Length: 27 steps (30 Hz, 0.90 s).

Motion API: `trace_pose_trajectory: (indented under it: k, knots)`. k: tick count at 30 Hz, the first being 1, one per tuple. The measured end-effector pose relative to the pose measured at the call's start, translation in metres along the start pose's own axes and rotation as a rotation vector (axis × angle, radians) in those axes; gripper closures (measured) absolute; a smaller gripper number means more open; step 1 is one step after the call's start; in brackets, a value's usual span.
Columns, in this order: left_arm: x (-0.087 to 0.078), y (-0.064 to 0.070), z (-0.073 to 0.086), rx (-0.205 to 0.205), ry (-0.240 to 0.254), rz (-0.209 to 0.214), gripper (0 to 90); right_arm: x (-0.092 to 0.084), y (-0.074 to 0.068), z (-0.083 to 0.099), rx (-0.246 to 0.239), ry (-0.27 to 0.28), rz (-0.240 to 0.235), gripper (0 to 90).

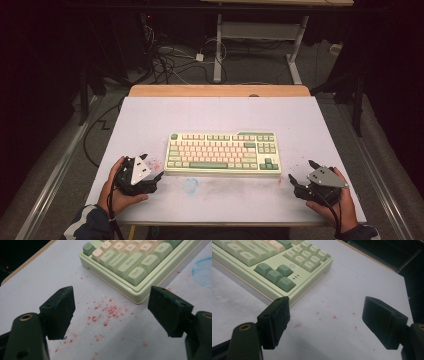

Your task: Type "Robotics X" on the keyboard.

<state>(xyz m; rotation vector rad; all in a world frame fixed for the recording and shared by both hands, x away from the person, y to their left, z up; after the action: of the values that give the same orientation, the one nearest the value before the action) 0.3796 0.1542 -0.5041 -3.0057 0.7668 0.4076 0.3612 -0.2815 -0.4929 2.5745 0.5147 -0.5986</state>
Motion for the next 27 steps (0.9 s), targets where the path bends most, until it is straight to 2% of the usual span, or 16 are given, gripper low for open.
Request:
trace_pose_trajectory:
  k: [9, 12, 15, 17, 20, 22, 25, 27]
  knots:
    - [-0.005, 0.003, -0.001, 0.013, 0.012, 0.005, 20.7, -0.002, 0.000, -0.001, -0.005, 0.001, 0.011, 22.8]
    - [-0.005, 0.001, 0.000, 0.011, 0.005, 0.005, 20.7, -0.002, 0.002, -0.001, -0.006, -0.005, 0.033, 24.1]
    - [-0.005, 0.001, 0.000, 0.007, 0.005, 0.005, 20.8, -0.002, 0.004, 0.000, 0.012, -0.019, 0.039, 25.3]
    - [-0.007, 0.003, 0.001, 0.008, 0.001, 0.013, 20.9, -0.003, 0.005, 0.000, 0.016, -0.007, 0.025, 25.9]
    - [-0.006, 0.002, 0.002, 0.009, -0.005, 0.011, 21.0, -0.004, 0.004, -0.004, 0.034, 0.010, -0.033, 28.6]
    - [-0.006, 0.002, 0.002, 0.008, -0.008, 0.011, 21.3, -0.002, 0.001, -0.005, 0.025, 0.010, -0.056, 32.0]
    - [-0.003, 0.002, 0.002, 0.006, -0.011, 0.011, 21.6, 0.001, -0.004, -0.009, 0.018, 0.010, -0.081, 38.6]
    - [-0.001, 0.002, 0.001, 0.001, -0.013, 0.014, 22.1, 0.004, -0.007, -0.015, 0.017, 0.018, -0.108, 47.2]
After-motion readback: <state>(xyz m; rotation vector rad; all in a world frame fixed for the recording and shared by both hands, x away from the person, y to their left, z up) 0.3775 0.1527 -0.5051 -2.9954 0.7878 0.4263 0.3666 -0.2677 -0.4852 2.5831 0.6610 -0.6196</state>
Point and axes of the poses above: each handheld gripper's, and its own axes: x roughly forward along the jaws, z roughly out of its underside, y roughly to its right, the point moved 7 cm from there along x, roughly forward along the jaws, and after that the axes turned 1 degree about x, right-handed, at the moved point
